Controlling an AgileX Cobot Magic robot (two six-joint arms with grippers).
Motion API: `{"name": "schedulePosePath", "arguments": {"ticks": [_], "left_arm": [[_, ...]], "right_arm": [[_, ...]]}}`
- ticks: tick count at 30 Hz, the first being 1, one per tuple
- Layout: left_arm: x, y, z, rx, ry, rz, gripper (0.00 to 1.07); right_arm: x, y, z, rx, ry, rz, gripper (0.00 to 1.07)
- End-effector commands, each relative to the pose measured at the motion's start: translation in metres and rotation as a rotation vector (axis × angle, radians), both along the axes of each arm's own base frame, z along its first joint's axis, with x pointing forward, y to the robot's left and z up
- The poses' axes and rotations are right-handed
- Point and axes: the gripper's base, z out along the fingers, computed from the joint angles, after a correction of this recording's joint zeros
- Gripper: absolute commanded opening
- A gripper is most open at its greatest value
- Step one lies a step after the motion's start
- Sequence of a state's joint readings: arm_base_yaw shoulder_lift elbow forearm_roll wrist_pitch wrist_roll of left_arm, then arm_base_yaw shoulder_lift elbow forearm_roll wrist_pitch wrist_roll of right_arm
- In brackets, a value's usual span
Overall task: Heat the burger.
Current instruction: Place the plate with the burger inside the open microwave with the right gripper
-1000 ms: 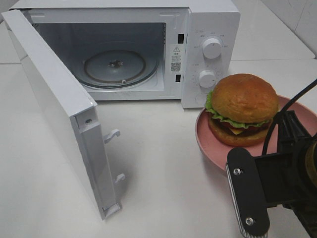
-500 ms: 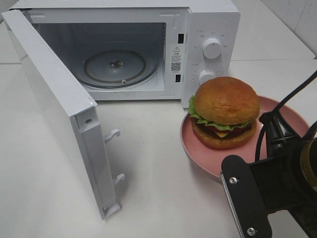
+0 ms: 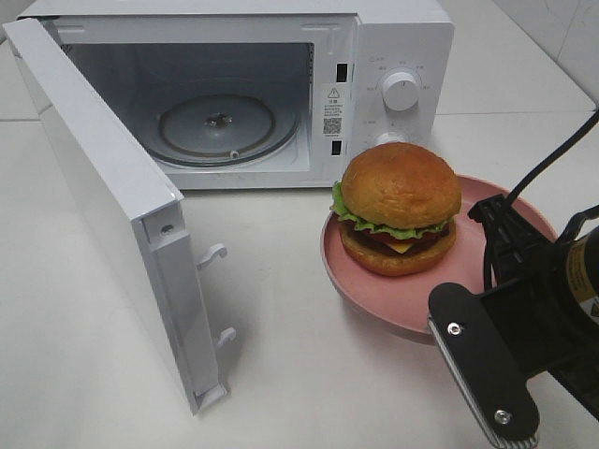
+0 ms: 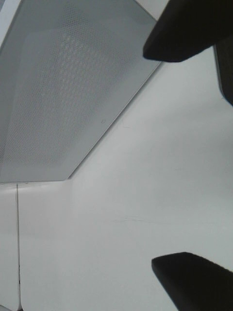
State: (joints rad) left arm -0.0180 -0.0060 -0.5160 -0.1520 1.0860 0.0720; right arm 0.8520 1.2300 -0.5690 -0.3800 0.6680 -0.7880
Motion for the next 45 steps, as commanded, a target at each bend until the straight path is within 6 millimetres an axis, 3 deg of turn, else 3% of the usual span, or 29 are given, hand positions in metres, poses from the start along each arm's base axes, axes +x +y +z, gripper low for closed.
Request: {"name": "schedulePosePath", "arguments": {"ticks": [1,20,30,37,45], "left_arm": [[-0.002,0.000,0.001,-0.002,-0.029,0.001,1.00],[-0.002,0.000,0.001,-0.002,-0.029,0.001,1.00],[-0.002,0.000,0.001,-0.002,-0.029,0.001,1.00],[-0.002,0.000,0.001,-0.002,-0.029,0.001,1.00],[-0.002,0.000,0.001,-0.002,-0.029,0.001,1.00]], "right_arm": [[0.008,0.005,0.005,0.070,-0.056,0.124,0.00],[0.020,-0.005,0.006,0.033,-0.077,0.258,0.00],[0.027,0.002,0.017,0.072,-0.109,0.258,0.00],[0.032,0.007,0.009,0.057,-0.083,0.269,0.00],[0.052,0.025,0.013,0.066,-0.092,0.270,0.00]]}}
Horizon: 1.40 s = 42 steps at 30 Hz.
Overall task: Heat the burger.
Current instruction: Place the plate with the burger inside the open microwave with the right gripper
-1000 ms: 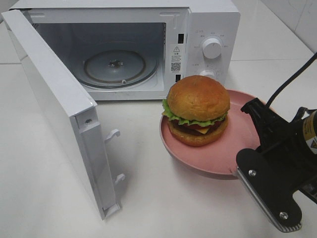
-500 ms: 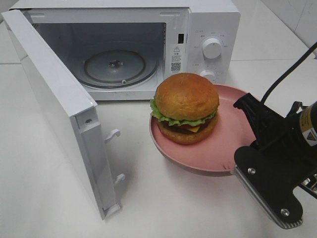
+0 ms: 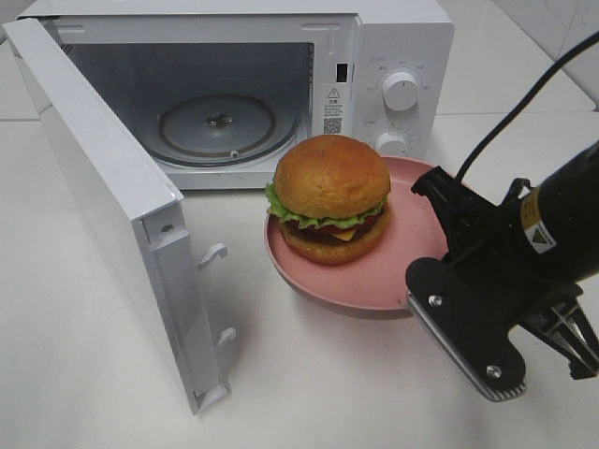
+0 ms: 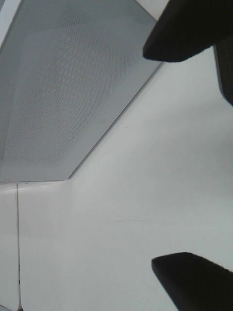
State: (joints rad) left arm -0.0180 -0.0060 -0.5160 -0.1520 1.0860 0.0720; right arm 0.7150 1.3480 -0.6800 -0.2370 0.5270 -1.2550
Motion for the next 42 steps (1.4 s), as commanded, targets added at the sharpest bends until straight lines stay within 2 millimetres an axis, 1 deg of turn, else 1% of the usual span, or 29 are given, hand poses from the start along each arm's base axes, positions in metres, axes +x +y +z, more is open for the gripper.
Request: {"name": "schedulePosePath", "arguments": {"ticks": [1,4,8,10,15,21,26,27,31,32,33,38,40,42], "left_arm": [[-0.002,0.000,0.001,-0.002,-0.029,0.001,1.00],[-0.002,0.000,0.001,-0.002,-0.029,0.001,1.00],[-0.002,0.000,0.001,-0.002,-0.029,0.001,1.00],[-0.002,0.000,0.001,-0.002,-0.029,0.001,1.00],[-0.002,0.000,0.001,-0.002,-0.029,0.001,1.00],[-0.002,0.000,0.001,-0.002,-0.029,0.001,1.00],[-0.002,0.000,0.001,-0.002,-0.029,0.001,1.00],[-0.002,0.000,0.001,-0.002,-0.029,0.001,1.00],[-0.002,0.000,0.001,-0.002,-0.029,0.001,1.00],[-0.002,0.000,0.001,-0.002,-0.029,0.001,1.00],[-0.002,0.000,0.001,-0.002,-0.029,0.001,1.00],[-0.002,0.000,0.001,-0.002,-0.029,0.001,1.00],[-0.002,0.000,0.001,-0.002,-0.029,0.001,1.00],[-0.002,0.000,0.001,-0.002,-0.029,0.001,1.00]], "right_arm": [[0.013,0.010,0.008,0.051,-0.060,0.015,0.00],[0.022,0.018,0.008,0.046,-0.054,0.013,0.00],[0.028,0.023,0.008,0.028,-0.039,0.009,0.00],[0.034,0.028,0.011,0.021,-0.034,0.010,0.00],[0.043,0.037,0.014,0.040,-0.028,0.000,0.00],[0.052,0.045,0.014,0.025,-0.009,0.003,0.00],[0.060,0.057,0.014,0.048,0.013,0.024,0.00],[0.060,0.057,0.014,0.048,0.013,0.024,0.00],[0.072,0.067,0.015,0.053,0.009,0.030,0.00],[0.072,0.067,0.015,0.053,0.009,0.030,0.00],[0.076,0.070,0.017,0.055,-0.002,0.033,0.00],[0.085,0.078,0.019,0.061,-0.013,0.039,0.00],[0.093,0.085,0.019,0.060,-0.014,0.040,0.00],[0.095,0.086,0.019,0.059,-0.014,0.040,0.00]]}}
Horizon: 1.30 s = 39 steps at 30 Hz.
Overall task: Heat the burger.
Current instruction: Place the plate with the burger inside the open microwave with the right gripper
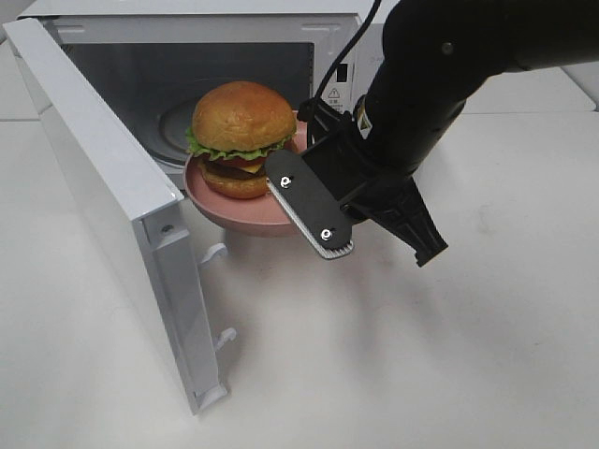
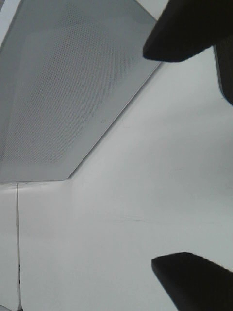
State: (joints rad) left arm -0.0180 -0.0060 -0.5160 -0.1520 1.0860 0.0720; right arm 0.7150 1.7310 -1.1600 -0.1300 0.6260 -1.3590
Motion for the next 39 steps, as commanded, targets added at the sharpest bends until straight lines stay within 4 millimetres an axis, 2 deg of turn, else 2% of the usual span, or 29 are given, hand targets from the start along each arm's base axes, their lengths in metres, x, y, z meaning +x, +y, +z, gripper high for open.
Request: {"name": "schedulePosePath", "arguments": {"ticks": [1,11,22,39], "left_arm": [[-0.002,0.000,0.001,-0.002,-0.029,0.001,1.00],[-0.002,0.000,0.001,-0.002,-0.029,0.001,1.00],[-0.002,0.000,0.001,-0.002,-0.029,0.001,1.00],[-0.002,0.000,0.001,0.002,-0.029,0.003,1.00]], "right_arm": [[0.009,0.005,0.009,0.034,-0.052,0.012,0.00],[0.032,0.025,0.010,0.034,-0.052,0.001,0.00],[0.048,0.038,0.009,0.039,-0.048,-0.022,0.00],[0.082,0.066,-0.001,0.058,-0.042,-0.108,0.00]]}}
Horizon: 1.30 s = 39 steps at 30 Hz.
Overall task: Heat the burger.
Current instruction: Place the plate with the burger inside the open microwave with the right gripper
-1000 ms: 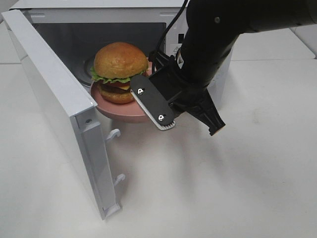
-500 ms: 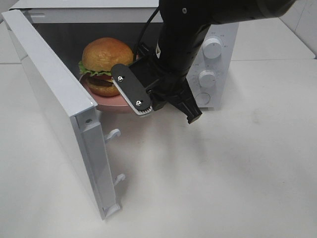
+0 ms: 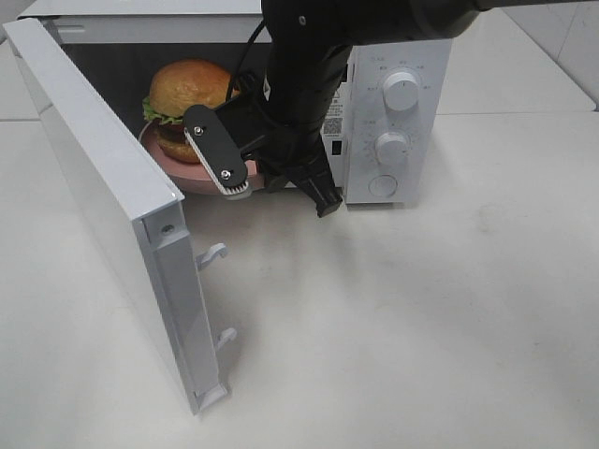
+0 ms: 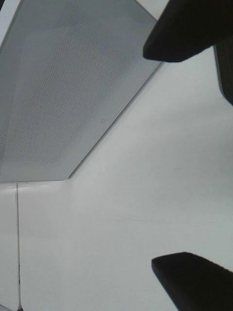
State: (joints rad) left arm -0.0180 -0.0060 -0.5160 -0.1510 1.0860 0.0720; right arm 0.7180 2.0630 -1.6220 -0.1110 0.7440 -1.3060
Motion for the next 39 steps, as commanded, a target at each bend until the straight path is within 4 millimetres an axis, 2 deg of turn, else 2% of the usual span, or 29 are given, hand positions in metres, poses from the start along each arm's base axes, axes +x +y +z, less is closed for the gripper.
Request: {"name": "schedulePosePath", "arguments": {"ticks": [1,14,30,39], "left_arm": [[-0.002,0.000,0.001,0.001,-0.029,0.002,1.00],[-0.002,0.000,0.001,0.001,-0.029,0.002,1.00],[-0.002,0.000,0.001,0.002,-0.029,0.003,1.00],[-0.002,0.000,0.001,0.003,-0.029,0.004,1.00]], "right_arm": [[0.015,0.005,0.010,0.021,-0.052,-0.044,0.00],[0.040,0.024,0.005,0.043,-0.080,-0.090,0.00],[0.063,0.040,-0.013,0.037,-0.114,-0.084,0.00],[0.076,0.043,-0.022,0.066,-0.163,-0.093,0.06]]}}
